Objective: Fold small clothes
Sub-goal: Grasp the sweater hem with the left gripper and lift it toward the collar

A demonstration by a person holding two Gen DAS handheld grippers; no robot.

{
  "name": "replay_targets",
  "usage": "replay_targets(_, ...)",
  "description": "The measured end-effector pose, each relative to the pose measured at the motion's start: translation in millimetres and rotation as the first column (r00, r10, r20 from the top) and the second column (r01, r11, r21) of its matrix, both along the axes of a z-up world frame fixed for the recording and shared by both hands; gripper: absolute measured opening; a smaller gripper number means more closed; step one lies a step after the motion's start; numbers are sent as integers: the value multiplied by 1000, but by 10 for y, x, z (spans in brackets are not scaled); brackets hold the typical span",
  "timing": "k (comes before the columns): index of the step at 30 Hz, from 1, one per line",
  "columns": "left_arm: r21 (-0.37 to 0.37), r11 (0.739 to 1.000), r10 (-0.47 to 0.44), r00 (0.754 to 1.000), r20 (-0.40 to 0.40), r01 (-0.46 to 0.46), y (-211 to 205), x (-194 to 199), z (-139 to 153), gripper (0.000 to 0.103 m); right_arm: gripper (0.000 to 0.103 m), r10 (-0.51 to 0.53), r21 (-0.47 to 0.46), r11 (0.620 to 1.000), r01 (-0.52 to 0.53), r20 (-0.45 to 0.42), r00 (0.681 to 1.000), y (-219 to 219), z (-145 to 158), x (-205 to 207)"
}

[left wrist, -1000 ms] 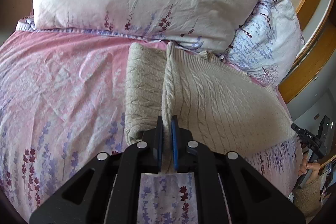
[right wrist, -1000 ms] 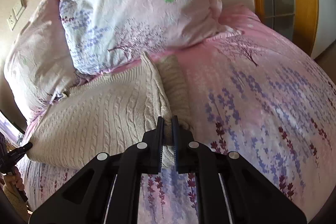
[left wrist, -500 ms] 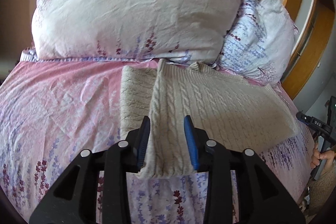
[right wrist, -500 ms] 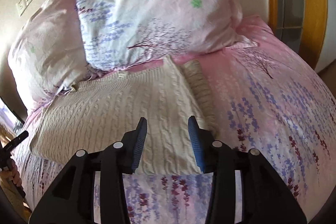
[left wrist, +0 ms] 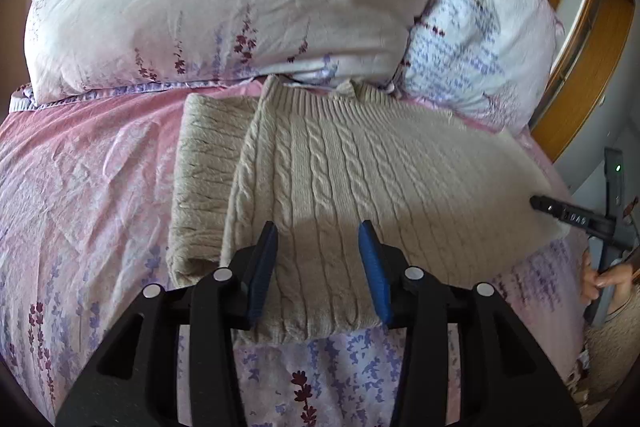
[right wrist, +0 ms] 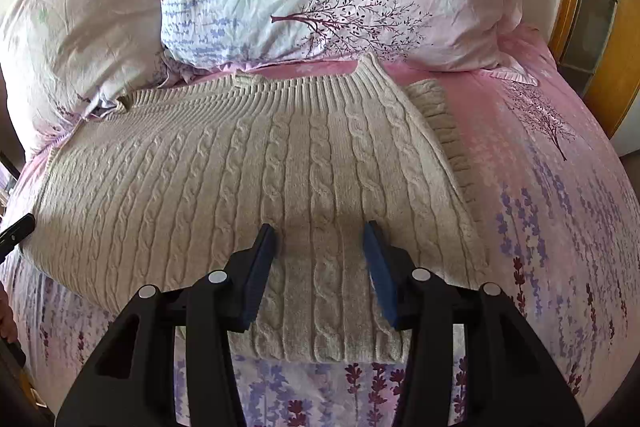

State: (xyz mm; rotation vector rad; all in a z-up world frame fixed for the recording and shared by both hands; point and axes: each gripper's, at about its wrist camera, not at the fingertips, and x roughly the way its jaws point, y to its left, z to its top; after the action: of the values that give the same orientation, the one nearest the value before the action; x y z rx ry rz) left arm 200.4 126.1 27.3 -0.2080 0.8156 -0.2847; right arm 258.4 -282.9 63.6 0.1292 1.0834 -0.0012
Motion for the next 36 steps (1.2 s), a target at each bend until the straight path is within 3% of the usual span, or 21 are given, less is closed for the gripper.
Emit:
replay_targets(2,-52,998,48,999,16,-47,203,22,90,53,49,15,8,1000,-16,28,999,61,62,5)
replay_targets(4,-102,989,111,994,-7,-112,431,94,120,54,54,37,-4,999,-37,46,998,168,103,16)
replay_targets(7,-190,966,158,983,-91,-173,721,244,41,56,54,75,-6,997,-75,47,996,347,96,79)
replay_targets(11,-267,942,155,969,-191,-203,863,408,-138,56,54,111,-21,994,-110,45,993,554,62,157)
replay_targets(28,-282,944,113,970,-215,-172,578,596,-238,68,60,123,-75,990,-120,44,991,680,-70,231)
replay_targets(33,-327,926,115,967,-228,-187,525,659,-274,60,60,121,-61,991,-118,46,992,663,-79,234)
replay_targets(36,-360,910,118,961,-252,-206,491,720,-314,49,60,122,-58,991,-119,48,991,665,-81,236)
